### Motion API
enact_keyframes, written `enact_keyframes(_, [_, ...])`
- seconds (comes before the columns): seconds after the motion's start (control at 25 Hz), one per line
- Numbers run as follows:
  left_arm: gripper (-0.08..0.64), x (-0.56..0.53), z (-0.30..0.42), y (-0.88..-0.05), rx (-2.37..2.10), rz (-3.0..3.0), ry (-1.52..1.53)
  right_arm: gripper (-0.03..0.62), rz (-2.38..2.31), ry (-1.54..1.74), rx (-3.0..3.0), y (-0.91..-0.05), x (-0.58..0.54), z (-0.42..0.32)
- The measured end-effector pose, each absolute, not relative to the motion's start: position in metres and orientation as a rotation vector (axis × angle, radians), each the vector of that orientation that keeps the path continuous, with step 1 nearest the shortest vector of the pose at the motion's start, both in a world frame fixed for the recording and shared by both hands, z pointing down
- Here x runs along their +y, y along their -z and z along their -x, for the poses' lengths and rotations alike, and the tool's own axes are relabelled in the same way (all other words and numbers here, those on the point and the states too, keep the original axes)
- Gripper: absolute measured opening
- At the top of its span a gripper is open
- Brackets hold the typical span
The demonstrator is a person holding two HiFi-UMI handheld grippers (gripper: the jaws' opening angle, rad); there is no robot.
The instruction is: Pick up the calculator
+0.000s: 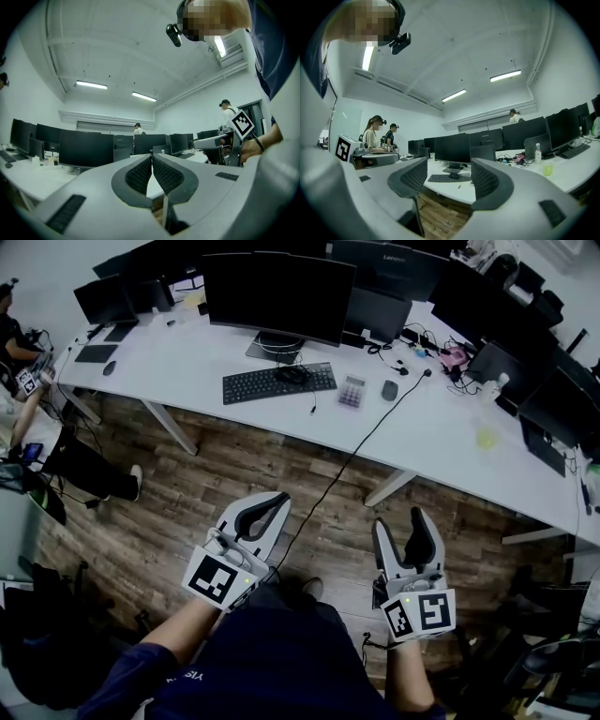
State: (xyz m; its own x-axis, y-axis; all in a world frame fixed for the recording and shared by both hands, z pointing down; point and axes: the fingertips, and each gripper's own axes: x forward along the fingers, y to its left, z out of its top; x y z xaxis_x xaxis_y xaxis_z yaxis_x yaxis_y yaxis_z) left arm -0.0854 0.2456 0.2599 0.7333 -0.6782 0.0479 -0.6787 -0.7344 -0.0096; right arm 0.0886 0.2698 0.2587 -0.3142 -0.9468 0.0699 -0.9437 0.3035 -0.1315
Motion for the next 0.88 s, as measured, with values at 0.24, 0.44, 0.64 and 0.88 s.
enact_keyframes(0.24, [0.032, 0.2470, 0.0875, -0.2603, -1.154, -2.905, -0.073, 0.346, 1.840, 0.232, 2.506, -0.2580, 0.2706, -0.0907])
enact_keyframes(0.44, [0.032, 0.2476, 0.0875, -0.2604, -1.152, -2.910, -0.073, 0.396, 1.837, 0.238, 2.505, -0.2586, 0.2705, -0.0911])
enact_keyframes(0.64, [0.032, 0.2485, 0.0850, -0.2600, -1.149, -2.913, -0.075, 0.471, 1.820, 0.236, 2.526, -0.2590, 0.2700, -0.0888])
enact_keyframes(0.88, [0.032, 0.2501, 0.0799, -0.2614, -1.146, -2.912, -0.079, 0.554, 1.810, 0.234, 2.537, -0.2604, 0.2699, -0.0912])
